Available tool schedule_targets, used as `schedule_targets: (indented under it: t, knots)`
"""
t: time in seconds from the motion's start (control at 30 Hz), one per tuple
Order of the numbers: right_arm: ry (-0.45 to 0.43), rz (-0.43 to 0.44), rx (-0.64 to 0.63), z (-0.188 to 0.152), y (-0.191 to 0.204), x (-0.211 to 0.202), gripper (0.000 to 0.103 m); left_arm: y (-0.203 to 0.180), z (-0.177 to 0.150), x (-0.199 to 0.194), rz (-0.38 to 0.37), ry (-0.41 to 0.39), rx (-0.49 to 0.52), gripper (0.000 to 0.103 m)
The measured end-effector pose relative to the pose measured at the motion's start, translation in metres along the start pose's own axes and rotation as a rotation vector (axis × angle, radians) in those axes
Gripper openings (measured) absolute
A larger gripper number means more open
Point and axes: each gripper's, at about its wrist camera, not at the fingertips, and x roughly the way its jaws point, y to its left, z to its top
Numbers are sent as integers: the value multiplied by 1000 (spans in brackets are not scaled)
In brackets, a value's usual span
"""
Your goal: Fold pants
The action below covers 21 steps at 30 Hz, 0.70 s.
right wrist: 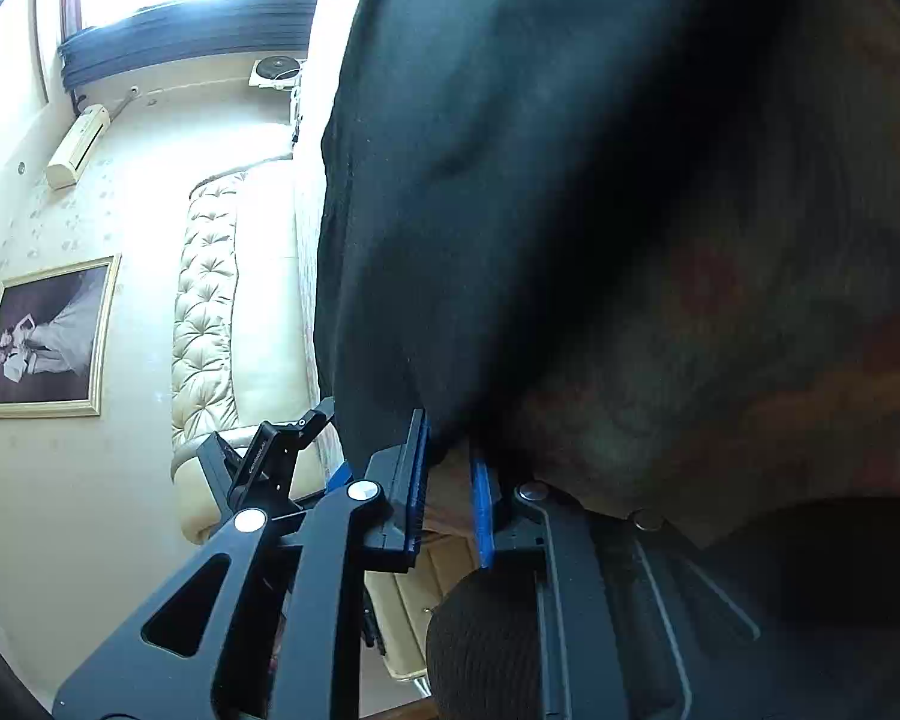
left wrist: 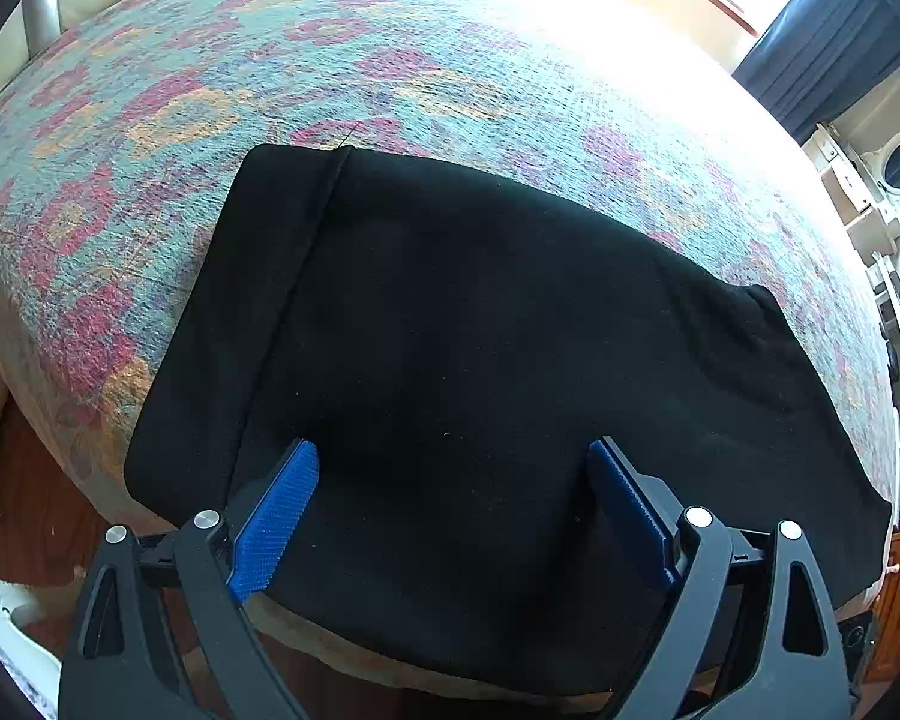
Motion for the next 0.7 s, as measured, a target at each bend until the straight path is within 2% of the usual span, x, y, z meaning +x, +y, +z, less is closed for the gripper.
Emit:
schedule_targets:
  t: [0.03,0.1,0.13,0.2,0.27,0.37,0.43,0.57,0.6,0.7]
  knots:
    - [25,-13,-6,-1,0,-1,14,0,0,-1,0,-1,6,90]
    - [75,-97,-68,-3,12,-7,36,-2,0,-5,3,-17,25,90]
    - [88,-123,-91,-3,18,-14,40,-3,0,-10,4,-42,34,90]
    - [84,-110,-119,5,30,-36,48,-5,0,-23,2,-109,39,90]
    - [45,-126,-192,20,49,-65,52,-5,1,-36,-31,-176,29,90]
    - [-77,-221,-381,53,82,-128,60,-6,1,-51,-84,-247,18,90]
    - [-179,-272,-430,82,91,-178,65,-7,3,-53,-87,-267,27,90]
    - [-442,-312,-323,140,63,-299,65,-11,5,-43,-49,-235,62,90]
    - [-519,-346,-295,152,51,-333,65,-10,5,-39,-36,-218,62,90]
    - [-659,-486,-240,180,17,-408,66,-3,5,-29,-32,-190,31,90]
